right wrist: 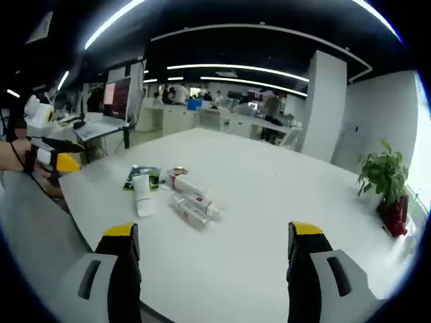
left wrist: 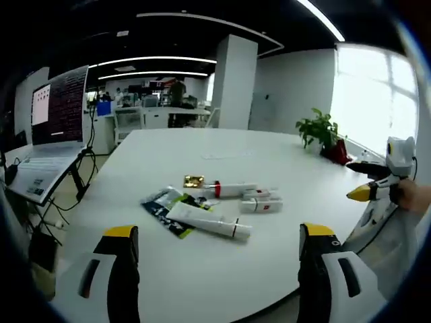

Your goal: Arrange the skincare products in the storage area until every visible bottle or jar stands upright without overlapping.

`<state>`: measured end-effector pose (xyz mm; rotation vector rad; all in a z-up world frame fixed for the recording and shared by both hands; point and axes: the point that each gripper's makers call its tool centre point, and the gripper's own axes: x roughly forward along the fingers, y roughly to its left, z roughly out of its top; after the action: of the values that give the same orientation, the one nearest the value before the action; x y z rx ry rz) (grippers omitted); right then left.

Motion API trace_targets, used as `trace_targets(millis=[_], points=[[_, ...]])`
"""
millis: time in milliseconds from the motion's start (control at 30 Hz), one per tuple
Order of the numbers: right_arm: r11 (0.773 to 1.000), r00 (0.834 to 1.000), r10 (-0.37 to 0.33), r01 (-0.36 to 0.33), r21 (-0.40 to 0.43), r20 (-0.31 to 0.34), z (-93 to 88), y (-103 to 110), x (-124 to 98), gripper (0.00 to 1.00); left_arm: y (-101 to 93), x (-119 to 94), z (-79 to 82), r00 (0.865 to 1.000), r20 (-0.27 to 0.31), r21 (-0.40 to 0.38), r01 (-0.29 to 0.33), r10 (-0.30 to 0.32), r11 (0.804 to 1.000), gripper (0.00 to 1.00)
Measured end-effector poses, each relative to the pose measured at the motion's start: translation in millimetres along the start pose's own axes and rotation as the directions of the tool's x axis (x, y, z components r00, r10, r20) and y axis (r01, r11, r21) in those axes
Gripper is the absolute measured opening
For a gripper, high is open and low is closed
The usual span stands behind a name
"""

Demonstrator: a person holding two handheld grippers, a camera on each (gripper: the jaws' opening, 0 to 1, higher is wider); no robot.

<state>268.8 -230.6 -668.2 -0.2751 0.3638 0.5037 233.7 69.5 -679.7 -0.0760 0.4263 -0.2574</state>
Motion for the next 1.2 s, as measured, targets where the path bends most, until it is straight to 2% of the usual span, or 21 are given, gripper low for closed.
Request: trace_targets(millis=[533,700,833,967,1200], points=[[1.000,1.000,0.007,-0.007,0.000,-0.015,-2.3,1.5,0.9,0.90,-0.1,2.7,0.2,1.000,-0.009,0.010,0.003,-0.003,1.000,0.92],[1.000,1.000,0.016,-0.016,0.000,-0.027,-4.9,2.5,2.4,0.90,6.3,6.4,4.9,1.000,-0.004,0.065,-0.014,0.014,0.998,0.92],[1.000,0.999,0.018,-0.019,-0.001,-0.035,-7.2,2.7,3.8,0.90,6.2,5.9,-2.0,1.000,-0.024,0.023,-0.004,0.004,1.000,0.91],[1.000,0.999,0.018,-0.018,0.000,-0.047,-9.2,2.9,4.5,0.89,10.5,7.0,-1.5,1.000,-0.011,-0.009,-0.007,0.007,1.000,0.91],[0.999,0.997,0.031,-0.030,0.016,-0.068,-13.4,4.3,6.1,0.89,5.0,8.0,-3.2,1.000,-0.022,-0.002,0.010,-0.010,1.000,0.90]])
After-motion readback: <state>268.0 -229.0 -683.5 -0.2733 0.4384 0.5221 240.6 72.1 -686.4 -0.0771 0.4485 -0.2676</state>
